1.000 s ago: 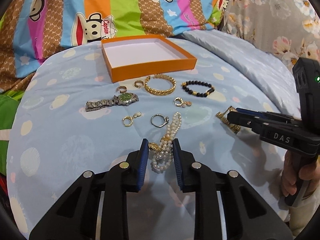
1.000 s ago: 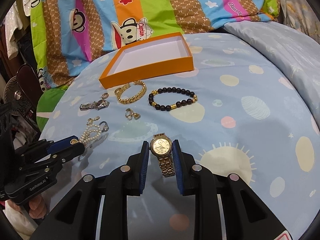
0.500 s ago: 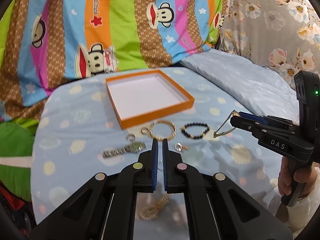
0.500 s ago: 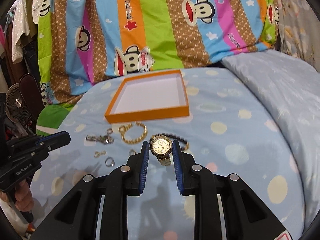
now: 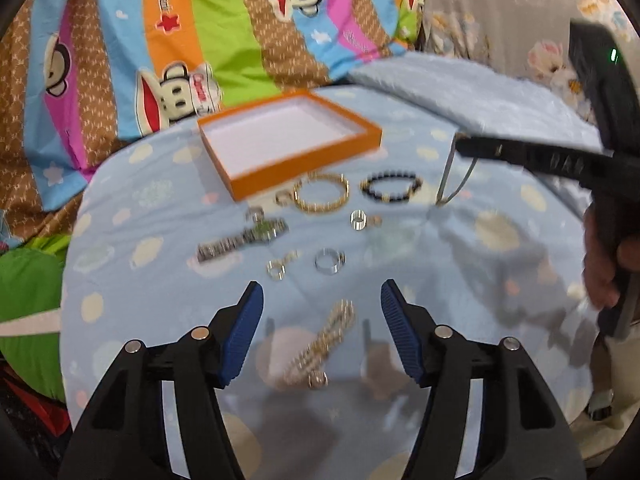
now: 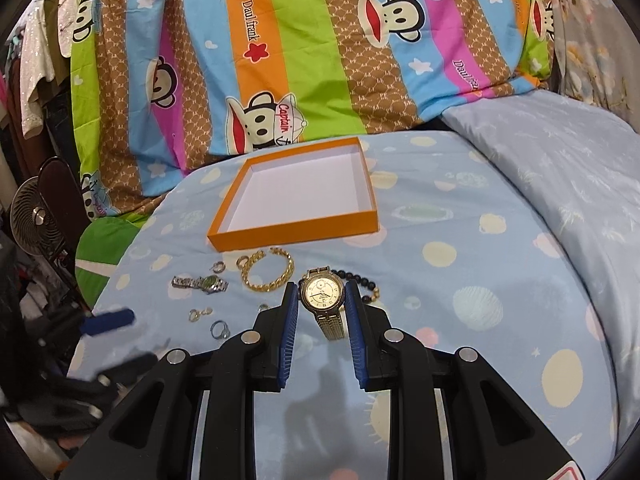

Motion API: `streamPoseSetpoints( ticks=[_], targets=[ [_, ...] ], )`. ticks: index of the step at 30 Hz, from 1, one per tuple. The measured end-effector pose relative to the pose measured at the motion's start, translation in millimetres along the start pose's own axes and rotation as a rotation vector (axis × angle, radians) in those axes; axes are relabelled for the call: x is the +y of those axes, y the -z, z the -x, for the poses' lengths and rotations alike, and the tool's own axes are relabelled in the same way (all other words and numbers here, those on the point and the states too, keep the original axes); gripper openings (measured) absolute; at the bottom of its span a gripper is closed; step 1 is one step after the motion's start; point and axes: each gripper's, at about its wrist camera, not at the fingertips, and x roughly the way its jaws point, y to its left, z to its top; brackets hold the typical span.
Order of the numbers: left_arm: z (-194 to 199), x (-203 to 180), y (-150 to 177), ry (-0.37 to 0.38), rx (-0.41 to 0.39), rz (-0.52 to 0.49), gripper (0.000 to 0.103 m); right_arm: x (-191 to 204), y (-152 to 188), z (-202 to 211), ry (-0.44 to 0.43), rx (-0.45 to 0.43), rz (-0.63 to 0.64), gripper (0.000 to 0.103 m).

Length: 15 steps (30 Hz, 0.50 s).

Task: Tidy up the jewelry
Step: 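Grasp the pearl bracelet with the left tool while the right tool lifts the gold watch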

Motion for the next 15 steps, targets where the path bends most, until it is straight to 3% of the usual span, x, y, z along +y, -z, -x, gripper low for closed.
streamPoseSetpoints(
  ticks=[2,4,7,15],
  targets=[
    [-13,2,9,0.014,0.045,0.022,0.049,2,2,0,-0.003,0.005,0.004,0.023],
    [-23,5,14,0.028,0.082,0.039,0.024,5,4,0,-0.004,0.009,0.008,0.023],
    [-27,6,20,0.047,0.094,0.059,0.012,6,6,0,-0.001,0.013,0.01,0.023],
    [-5,4,4,0.083,0.037,0.075,0.011,6,-3,0,-0.001,-0.007,0.015,0.023]
  ],
)
